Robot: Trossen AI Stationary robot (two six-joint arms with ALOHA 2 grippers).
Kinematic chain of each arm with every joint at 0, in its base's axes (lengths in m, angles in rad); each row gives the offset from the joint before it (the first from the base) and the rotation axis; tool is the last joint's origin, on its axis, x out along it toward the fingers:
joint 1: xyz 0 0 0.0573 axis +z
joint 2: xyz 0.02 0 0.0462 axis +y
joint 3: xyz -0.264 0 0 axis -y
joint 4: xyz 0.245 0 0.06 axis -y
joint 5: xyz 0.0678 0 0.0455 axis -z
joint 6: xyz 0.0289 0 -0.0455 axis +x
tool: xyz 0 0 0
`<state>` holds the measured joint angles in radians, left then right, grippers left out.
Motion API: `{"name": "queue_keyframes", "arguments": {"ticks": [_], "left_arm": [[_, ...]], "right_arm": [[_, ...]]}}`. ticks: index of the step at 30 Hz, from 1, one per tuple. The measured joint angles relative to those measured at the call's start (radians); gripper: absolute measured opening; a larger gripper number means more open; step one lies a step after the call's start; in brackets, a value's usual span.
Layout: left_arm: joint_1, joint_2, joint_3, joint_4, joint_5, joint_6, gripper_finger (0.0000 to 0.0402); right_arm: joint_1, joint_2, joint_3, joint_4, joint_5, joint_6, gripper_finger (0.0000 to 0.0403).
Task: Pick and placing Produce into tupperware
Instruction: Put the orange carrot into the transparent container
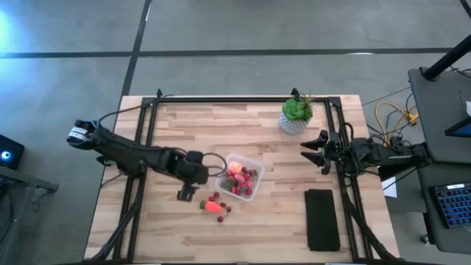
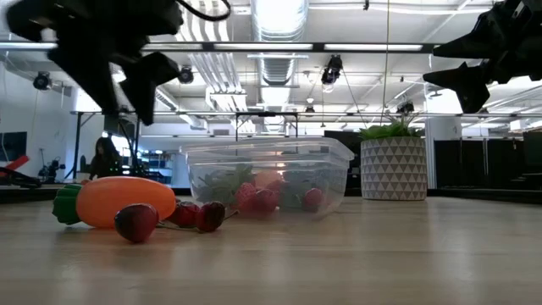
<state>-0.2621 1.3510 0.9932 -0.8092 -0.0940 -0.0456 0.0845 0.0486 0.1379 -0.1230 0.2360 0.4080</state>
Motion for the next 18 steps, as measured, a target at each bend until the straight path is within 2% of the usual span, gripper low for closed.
{"name": "queue_keyframes", "arguments": {"ticks": [2, 7, 11, 18], "left_arm": [[-0.035, -0.001, -0.015, 0.020, 0.020, -0.028, 0.0235], [-0.105, 0.001, -0.077, 0.217, 0.022, -0.154, 0.0235], [-0.150, 0.008, -0.134, 0.366, 0.014, -0.165, 0.0235], [-0.192, 0.036, -0.199, 0.472, 0.009, -0.282, 0.0235]], "right_arm": [[0.000, 0.000, 0.000, 0.000, 0.000, 0.000, 0.0221], [0.000, 0.000, 0.000, 0.000, 0.000, 0.000, 0.0221], [0.000, 0.000, 0.000, 0.000, 0.000, 0.000, 0.0221], [0.000, 0.000, 0.000, 0.000, 0.000, 0.000, 0.0221]]}}
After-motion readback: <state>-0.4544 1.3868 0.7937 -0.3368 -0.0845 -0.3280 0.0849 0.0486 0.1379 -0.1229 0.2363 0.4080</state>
